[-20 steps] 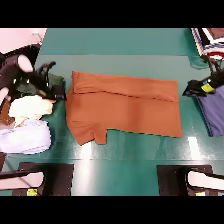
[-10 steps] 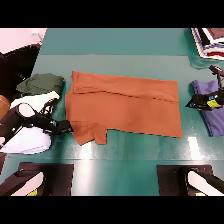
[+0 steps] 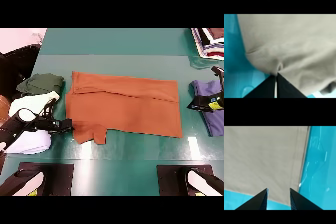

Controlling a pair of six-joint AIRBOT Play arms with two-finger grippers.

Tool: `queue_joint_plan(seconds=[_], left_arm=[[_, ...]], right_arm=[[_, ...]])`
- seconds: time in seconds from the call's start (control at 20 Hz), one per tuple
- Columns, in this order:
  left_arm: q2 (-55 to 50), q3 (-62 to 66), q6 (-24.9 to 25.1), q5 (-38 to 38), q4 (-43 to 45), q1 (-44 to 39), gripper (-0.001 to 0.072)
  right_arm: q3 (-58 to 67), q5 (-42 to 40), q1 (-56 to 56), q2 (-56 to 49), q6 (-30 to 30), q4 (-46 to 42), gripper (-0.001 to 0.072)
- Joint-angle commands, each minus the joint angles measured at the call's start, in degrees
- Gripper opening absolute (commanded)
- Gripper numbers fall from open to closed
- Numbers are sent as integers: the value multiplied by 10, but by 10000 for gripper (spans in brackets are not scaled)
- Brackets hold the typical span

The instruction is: Fold the shirts.

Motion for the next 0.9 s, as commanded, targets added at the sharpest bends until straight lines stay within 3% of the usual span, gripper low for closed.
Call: queue_joint_plan(seconds=[0.0,0.1,0.15,0.2,0.25,0.4,0.55,0.7,0.85], left_arm=[[24,40,5,-60,29,1,26],[59,58,1,-82,57,1,26],[73,60,1,-90,64,1,26],[80,60,1,-97,65,1,26],[80,61,1,-103,65,1,27],[79,60,1,-89,66,1,27],[79,60,1,-83,66,1,27],[79,60,2,-84,66,1,27],[79,62,1,-133,93,1,25]], right_arm=[[-3,47,-43,1,0,-7,326],[-36,60,-93,1,0,-21,338],[-67,58,-120,1,0,-21,466],[-108,48,-151,1,0,-17,538],[-148,28,-175,-1,-1,-12,527],[-237,-23,-200,-29,-41,33,426],[-264,-67,-170,-72,-58,99,426],[-252,-63,-103,-105,-60,106,421],[-240,-52,-48,-104,-60,101,131]])
